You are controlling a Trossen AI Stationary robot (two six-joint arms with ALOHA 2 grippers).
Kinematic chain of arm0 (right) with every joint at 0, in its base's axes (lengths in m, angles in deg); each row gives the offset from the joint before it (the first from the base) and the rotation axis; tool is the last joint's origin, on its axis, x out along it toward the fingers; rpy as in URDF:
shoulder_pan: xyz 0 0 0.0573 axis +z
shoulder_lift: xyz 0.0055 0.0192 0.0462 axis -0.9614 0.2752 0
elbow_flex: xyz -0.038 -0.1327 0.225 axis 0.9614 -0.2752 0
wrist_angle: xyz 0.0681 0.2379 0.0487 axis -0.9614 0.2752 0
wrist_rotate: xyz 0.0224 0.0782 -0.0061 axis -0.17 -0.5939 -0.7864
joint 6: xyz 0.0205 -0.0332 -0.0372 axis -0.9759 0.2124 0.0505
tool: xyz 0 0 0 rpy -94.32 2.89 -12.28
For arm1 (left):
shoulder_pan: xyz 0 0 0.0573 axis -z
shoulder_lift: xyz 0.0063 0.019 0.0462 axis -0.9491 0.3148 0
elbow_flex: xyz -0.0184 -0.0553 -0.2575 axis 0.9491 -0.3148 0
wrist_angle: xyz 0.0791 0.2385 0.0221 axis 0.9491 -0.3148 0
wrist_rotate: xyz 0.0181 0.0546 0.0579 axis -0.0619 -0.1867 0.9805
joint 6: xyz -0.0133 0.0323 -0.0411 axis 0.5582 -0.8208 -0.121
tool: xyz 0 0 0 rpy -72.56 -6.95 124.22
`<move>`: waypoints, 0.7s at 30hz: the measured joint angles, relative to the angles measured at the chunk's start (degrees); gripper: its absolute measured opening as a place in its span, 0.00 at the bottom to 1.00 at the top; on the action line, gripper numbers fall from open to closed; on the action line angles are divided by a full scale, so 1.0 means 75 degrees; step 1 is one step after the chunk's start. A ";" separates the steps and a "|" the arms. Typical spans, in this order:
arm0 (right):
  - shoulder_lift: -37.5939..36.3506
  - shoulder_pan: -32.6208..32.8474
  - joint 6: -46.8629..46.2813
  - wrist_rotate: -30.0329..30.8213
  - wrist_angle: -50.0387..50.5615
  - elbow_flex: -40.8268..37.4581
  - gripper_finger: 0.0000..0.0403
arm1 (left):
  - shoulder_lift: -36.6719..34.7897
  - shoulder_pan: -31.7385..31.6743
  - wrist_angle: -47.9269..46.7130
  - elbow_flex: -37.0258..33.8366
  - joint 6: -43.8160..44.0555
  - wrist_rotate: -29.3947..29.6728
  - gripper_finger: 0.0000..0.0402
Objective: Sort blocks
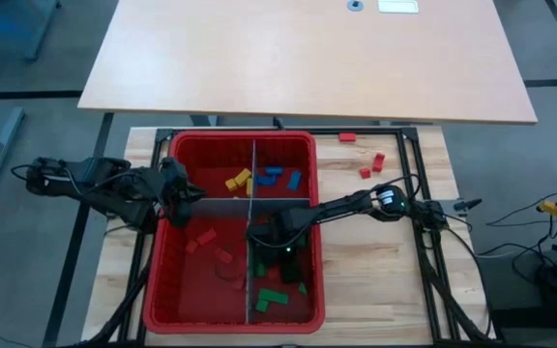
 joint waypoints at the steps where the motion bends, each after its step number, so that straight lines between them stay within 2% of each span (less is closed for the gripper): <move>1: -0.0002 -0.0001 -0.0013 -0.0001 -0.0091 0.0017 0.59 | 0.0000 0.0000 0.0000 0.0000 0.0000 0.0000 0.06; 6: -0.0004 0.0058 -0.0026 -0.0018 -0.0698 0.0116 0.59 | 0.0000 0.0000 0.0000 0.0003 0.0003 0.0000 0.06; 21: 0.0356 0.0185 0.0079 -0.0020 -0.1079 0.0144 0.68 | 0.0000 0.0000 0.0003 0.0003 0.0029 0.0000 0.06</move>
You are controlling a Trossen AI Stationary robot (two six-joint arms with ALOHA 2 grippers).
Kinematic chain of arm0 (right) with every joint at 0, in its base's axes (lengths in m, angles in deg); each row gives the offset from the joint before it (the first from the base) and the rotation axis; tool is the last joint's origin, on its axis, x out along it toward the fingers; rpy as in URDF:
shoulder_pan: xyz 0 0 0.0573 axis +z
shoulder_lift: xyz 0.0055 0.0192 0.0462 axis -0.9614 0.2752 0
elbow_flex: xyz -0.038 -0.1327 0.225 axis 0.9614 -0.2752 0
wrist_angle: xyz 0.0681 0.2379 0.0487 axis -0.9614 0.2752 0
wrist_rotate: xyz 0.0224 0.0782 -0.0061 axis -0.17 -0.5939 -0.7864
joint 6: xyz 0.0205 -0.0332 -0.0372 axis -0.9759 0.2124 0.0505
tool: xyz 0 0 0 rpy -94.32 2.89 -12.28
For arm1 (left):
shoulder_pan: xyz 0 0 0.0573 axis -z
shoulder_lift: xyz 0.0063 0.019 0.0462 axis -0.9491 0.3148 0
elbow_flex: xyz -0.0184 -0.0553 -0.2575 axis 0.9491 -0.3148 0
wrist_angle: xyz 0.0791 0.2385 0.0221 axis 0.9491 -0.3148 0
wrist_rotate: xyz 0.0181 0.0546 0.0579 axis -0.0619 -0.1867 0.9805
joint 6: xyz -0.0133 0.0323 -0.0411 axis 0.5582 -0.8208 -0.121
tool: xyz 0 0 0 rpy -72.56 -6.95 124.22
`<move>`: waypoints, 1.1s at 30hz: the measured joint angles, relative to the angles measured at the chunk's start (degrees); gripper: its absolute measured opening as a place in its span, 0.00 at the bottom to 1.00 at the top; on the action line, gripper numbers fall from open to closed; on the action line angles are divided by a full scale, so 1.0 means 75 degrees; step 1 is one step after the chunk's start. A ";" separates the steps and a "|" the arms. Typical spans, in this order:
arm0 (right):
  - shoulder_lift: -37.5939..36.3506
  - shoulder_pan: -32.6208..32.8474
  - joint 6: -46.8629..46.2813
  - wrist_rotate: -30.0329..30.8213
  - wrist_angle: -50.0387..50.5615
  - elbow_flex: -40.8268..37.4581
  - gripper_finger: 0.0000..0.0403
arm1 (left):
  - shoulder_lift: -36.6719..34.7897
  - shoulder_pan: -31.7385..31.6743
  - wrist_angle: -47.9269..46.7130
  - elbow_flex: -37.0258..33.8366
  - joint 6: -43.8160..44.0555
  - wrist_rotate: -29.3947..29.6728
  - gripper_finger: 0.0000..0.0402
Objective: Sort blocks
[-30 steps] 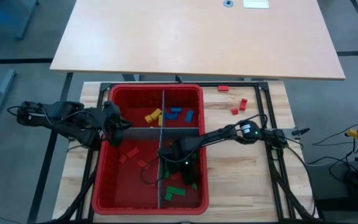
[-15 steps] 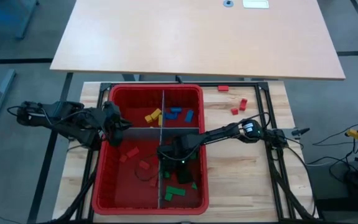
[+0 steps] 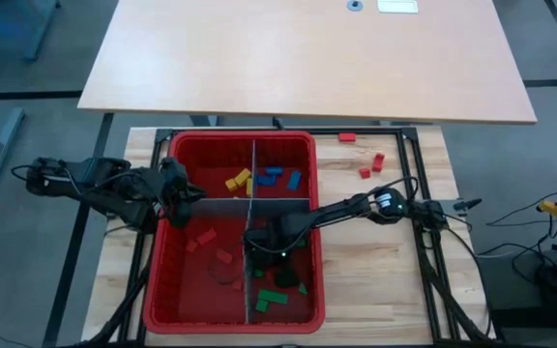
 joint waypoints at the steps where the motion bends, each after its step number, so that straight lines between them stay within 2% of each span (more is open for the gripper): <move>1: 0.0051 0.0004 0.0030 0.0001 0.0154 -0.0009 0.68 | 0.0000 0.0000 0.0000 0.0000 0.0000 0.0000 0.06; 12: 0.0380 0.0004 0.0259 0.0014 0.0535 -0.0104 0.66 | 0.0017 0.0000 -0.0056 -0.0003 0.0006 -0.0055 0.06; 18: 0.0283 -0.0051 -0.0103 -0.0085 0.0594 -0.0003 0.65 | 0.0020 0.0000 -0.0058 -0.0012 0.0006 -0.0055 0.06; 26: 0.0284 -0.0095 -0.0628 -0.0797 0.0978 0.0435 0.69 | 0.0020 0.0000 -0.0056 -0.0015 0.0020 -0.0055 0.06; 33: 0.0284 -0.0087 -0.1117 -0.0856 0.1064 0.0469 0.69 | 0.0020 0.0000 -0.0055 -0.0017 0.0023 -0.0053 0.06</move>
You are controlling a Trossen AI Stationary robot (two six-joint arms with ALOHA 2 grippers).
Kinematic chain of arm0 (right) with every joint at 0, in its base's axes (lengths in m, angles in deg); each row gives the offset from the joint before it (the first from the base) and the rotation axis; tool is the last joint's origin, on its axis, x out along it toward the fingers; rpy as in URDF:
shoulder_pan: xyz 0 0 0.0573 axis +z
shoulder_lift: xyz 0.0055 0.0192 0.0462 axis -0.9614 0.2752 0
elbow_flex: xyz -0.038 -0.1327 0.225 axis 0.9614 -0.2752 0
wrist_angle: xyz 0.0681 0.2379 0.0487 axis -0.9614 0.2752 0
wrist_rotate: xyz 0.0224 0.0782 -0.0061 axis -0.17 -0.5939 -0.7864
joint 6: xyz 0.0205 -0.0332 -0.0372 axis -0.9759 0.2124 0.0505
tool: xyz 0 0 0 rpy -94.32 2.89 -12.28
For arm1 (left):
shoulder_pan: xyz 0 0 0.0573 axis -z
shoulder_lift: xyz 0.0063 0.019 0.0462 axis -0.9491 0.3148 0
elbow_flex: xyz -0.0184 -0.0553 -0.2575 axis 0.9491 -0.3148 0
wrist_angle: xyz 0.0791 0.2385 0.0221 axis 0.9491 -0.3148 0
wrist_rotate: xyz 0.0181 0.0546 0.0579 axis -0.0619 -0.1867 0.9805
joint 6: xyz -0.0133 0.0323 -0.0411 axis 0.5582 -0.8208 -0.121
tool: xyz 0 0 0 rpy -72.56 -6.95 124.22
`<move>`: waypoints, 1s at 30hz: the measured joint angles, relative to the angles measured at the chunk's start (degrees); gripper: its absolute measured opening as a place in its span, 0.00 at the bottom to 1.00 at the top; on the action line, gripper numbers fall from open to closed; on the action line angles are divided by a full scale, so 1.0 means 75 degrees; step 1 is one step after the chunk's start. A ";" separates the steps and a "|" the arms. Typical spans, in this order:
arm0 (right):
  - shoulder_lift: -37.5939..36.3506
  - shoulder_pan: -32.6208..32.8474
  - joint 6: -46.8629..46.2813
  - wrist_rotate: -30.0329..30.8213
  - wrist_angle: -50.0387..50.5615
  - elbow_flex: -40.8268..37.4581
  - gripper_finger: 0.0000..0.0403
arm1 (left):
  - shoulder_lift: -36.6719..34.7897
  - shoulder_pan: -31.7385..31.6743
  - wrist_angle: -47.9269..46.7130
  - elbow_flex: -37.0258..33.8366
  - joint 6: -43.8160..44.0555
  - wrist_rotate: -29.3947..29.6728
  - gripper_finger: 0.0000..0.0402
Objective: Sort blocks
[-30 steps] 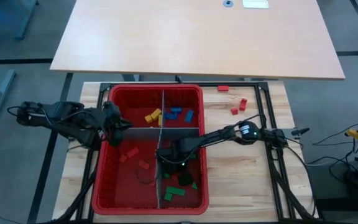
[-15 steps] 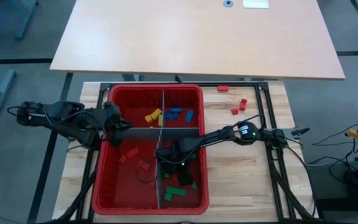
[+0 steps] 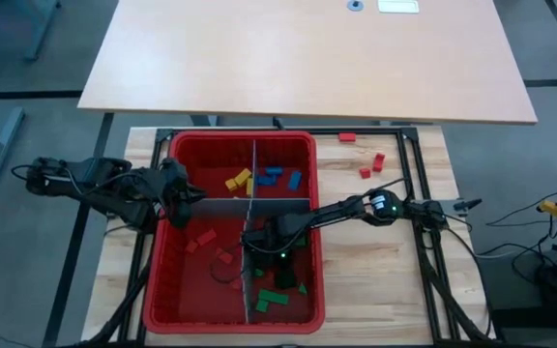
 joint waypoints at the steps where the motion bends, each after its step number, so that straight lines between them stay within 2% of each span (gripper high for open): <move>1: 0.0000 0.0020 -0.0079 -0.0005 -0.0022 0.0003 0.69 | 0.0000 0.0000 0.0000 0.0000 0.0000 0.0000 0.06; 14: 0.0000 0.0290 -0.0344 -0.0336 -0.0422 0.0020 0.70 | 0.0000 0.0000 0.0003 -0.0003 0.0003 0.0000 0.06; 19: 0.0001 0.0334 -0.0792 -0.0313 -0.0853 0.0005 0.71 | 0.0000 -0.0002 0.0006 -0.0003 0.0003 -0.0002 0.06; 24: 0.0017 0.0336 -0.1265 0.0279 -0.1063 -0.0006 0.69 | 0.0000 0.0000 0.0006 -0.0004 0.0061 0.0001 0.06; 27: 0.0017 0.0333 -0.1269 0.0860 -0.0972 -0.0006 0.67 | 0.0002 0.0000 0.0008 -0.0003 0.0114 0.0000 0.06; 30: 0.0015 0.0330 -0.1155 0.1086 -0.0866 -0.0053 0.66 | 0.0000 -0.0003 0.0008 -0.0006 0.0119 0.0000 0.06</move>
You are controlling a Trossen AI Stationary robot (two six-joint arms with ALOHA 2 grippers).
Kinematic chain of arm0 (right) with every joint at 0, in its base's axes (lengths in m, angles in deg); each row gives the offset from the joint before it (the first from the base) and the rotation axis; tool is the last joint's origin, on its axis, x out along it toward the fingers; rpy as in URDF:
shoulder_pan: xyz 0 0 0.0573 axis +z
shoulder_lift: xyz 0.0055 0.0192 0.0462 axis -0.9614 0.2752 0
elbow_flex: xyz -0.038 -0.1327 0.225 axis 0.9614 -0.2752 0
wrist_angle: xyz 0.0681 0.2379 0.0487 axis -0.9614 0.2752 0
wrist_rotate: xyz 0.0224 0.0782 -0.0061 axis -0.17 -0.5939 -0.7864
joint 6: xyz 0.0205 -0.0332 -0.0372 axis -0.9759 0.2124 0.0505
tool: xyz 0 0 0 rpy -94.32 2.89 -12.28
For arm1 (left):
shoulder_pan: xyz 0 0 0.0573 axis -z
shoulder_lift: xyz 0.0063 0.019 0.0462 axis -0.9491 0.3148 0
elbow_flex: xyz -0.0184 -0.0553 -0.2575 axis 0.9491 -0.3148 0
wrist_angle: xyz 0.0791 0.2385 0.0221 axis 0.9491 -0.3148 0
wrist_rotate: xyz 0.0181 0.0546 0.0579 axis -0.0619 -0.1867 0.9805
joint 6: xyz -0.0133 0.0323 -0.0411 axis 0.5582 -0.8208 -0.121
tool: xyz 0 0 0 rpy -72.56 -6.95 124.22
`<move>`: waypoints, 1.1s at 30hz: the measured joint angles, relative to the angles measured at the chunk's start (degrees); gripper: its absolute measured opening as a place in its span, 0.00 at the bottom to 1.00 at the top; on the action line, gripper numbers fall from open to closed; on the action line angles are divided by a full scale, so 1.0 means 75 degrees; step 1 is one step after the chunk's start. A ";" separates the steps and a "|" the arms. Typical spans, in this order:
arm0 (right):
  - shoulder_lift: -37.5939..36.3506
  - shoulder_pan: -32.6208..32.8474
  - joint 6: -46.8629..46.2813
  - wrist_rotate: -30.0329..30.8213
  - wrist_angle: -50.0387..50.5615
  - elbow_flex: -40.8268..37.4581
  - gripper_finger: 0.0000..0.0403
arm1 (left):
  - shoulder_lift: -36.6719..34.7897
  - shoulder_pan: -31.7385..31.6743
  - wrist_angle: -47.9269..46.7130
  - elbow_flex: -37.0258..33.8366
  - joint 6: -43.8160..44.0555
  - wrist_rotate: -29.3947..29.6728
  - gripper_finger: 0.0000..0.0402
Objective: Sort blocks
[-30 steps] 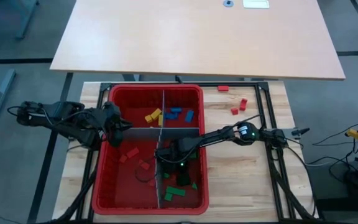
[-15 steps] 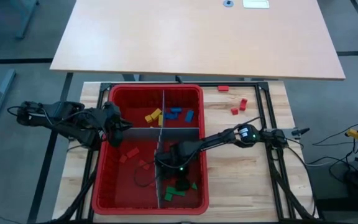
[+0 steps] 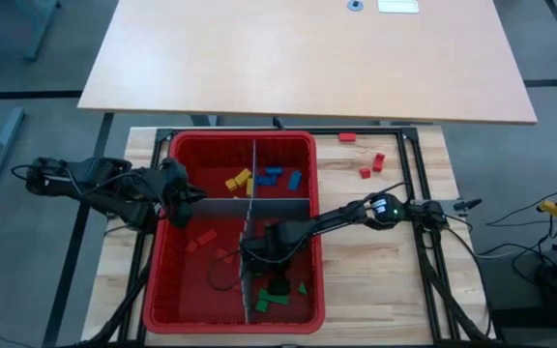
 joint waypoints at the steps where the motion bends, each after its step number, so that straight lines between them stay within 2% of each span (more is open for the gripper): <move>1: 0.0002 0.0000 0.0024 0.0022 0.0001 -0.0036 0.66 | 0.0000 0.0000 0.0000 0.0000 0.0000 -0.0002 0.06; 22: -0.0018 -0.0319 0.0162 0.0759 0.1022 -0.0235 0.64 | 0.0000 0.0002 -0.0001 0.0000 0.0000 0.0000 0.06; 26: -0.0025 -0.0476 0.0158 0.0710 0.1217 -0.0241 0.64 | 0.0000 0.0003 0.0000 0.0000 0.0000 0.0000 0.06; 33: -0.0003 -0.0586 0.0013 0.0172 0.1304 0.0051 0.64 | 0.0000 0.0001 0.0000 0.0000 -0.0003 0.0000 0.06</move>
